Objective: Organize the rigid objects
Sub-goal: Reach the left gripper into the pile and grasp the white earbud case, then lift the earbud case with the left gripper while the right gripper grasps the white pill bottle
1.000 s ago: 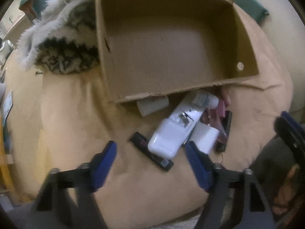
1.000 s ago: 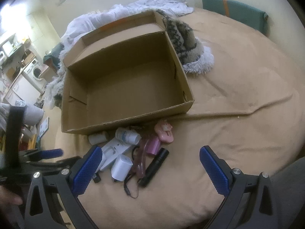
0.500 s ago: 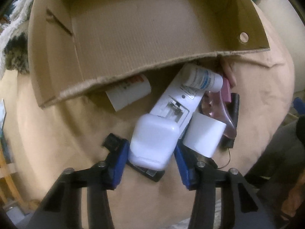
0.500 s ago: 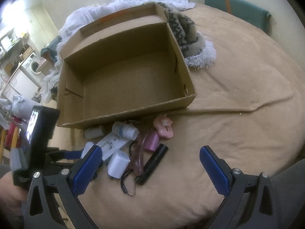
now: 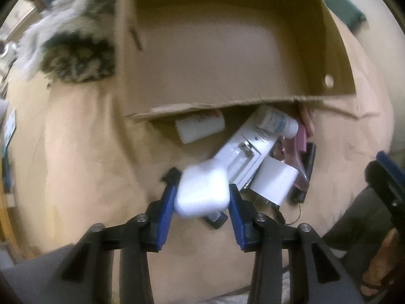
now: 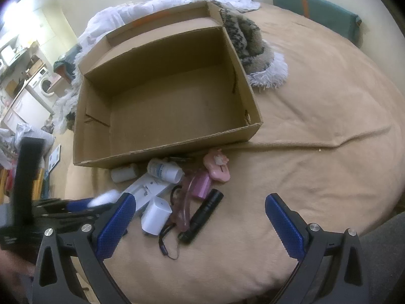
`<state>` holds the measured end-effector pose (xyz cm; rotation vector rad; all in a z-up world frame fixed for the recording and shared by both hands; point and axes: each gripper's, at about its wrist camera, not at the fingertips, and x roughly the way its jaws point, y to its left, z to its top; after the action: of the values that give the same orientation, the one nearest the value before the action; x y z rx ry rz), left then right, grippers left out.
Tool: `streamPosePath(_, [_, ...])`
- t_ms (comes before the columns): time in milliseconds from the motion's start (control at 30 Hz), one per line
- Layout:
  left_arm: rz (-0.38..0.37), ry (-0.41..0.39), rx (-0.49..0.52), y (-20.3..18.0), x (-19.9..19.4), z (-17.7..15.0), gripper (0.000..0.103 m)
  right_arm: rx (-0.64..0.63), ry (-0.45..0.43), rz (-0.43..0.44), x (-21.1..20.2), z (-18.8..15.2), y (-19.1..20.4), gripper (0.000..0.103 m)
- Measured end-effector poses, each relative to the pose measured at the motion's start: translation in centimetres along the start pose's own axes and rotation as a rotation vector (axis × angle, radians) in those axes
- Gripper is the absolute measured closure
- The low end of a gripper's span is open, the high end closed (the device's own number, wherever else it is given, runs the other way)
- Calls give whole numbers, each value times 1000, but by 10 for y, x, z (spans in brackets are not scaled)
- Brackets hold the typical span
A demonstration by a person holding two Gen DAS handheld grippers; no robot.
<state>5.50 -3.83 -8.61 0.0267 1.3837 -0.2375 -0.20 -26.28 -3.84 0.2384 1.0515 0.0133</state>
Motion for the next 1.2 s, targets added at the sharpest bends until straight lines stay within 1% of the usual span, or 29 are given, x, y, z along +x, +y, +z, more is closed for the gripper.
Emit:
streamPosePath(33, [-6, 1, -21, 6, -4, -2, 84, 2, 2, 1, 1, 0, -1, 0])
streamPosePath(67, [-15, 5, -53, 14, -6, -6, 84, 3, 5, 2, 1, 0, -1, 0])
streamPosePath(133, [-8, 9, -85, 23, -6, -14, 84, 3, 7, 1, 1, -1, -1, 0])
streamPosePath(233, [-19, 4, -87, 29, -9, -17, 84, 9, 3, -2, 0, 0, -2, 0])
streamPosePath(300, [-28, -7, -102, 32, -7, -16, 84, 20, 2, -2, 0, 0, -4, 0])
streamPosePath(367, [-20, -20, -131, 39, -3, -9, 84, 29, 3, -5, 0, -1, -6, 0])
streamPosePath(400, [-23, -15, -152, 45, -5, -6, 84, 30, 3, -6, 0, -1, -7, 0])
streamPosePath(467, [-60, 2, -198, 56, -4, -4, 84, 29, 3, -5, 0, -1, -7, 0])
streamPosePath(500, [-66, -2, -207, 59, -6, -3, 84, 30, 2, -5, 0, -2, -7, 0])
streamPosePath(600, [-67, -17, -241, 75, -9, -2, 84, 33, 5, 4, -1, -2, -7, 0])
streamPosePath(667, [-66, -9, -261, 79, -12, -1, 84, 29, 6, 8, -1, -2, -6, 0])
streamPosePath(733, [-50, -2, -272, 71, -3, 5, 82, 25, 9, 10, -1, -2, -5, 0])
streamPosePath(900, [-37, 18, -267, 69, 18, 23, 81, 40, 26, 28, 1, -1, -6, 0])
streamPosePath(1000, [-36, 30, -317, 68, 36, 29, 81, 35, 20, 21, -1, -2, -7, 0])
streamPosePath(1033, [-43, 36, -339, 71, 40, 31, 81, 45, 20, 34, -2, -2, -9, 0])
streamPosePath(1100, [-51, 40, -362, 75, 46, 34, 81, 87, 42, 97, -1, 0, -16, 0])
streamPosePath(1167, [-58, 44, -365, 74, 54, 43, 81, 127, 88, 176, 3, 3, -21, 0])
streamPosePath(1200, [-60, 43, -368, 76, 56, 43, 81, 155, 130, 237, 8, 5, -23, 0])
